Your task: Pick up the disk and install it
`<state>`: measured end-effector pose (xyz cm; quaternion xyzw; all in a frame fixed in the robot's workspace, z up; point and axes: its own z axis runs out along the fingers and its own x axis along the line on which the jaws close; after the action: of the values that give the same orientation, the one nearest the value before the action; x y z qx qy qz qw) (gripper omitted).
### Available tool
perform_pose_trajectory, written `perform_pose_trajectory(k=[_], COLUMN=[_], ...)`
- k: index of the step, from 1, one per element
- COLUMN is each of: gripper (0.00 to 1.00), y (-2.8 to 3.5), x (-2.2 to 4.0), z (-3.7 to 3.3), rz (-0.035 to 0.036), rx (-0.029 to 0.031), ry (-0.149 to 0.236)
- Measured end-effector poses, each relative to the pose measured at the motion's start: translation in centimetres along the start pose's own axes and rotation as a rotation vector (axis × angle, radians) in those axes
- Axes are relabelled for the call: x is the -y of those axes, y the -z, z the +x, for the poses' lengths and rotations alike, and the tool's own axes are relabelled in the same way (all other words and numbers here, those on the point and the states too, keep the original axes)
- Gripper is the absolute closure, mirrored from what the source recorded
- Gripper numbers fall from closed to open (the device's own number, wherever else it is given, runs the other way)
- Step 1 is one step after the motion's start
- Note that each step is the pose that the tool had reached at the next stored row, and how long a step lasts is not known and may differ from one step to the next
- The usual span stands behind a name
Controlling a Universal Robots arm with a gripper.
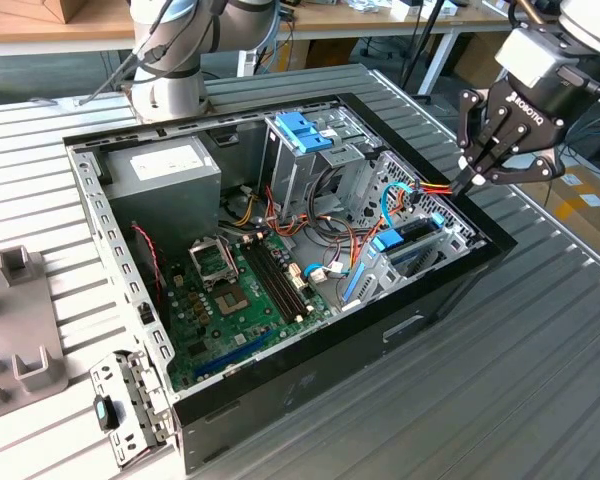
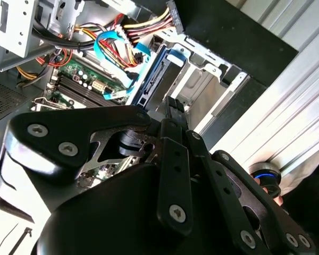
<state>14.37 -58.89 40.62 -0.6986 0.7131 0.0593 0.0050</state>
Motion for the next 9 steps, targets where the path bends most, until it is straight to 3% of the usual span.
perform_pose_trajectory(k=[9], gripper=[0.89], y=[0.03], x=[1.32], z=[-0.03], rz=[-0.0047], rx=[0.0000], ry=[0.000])
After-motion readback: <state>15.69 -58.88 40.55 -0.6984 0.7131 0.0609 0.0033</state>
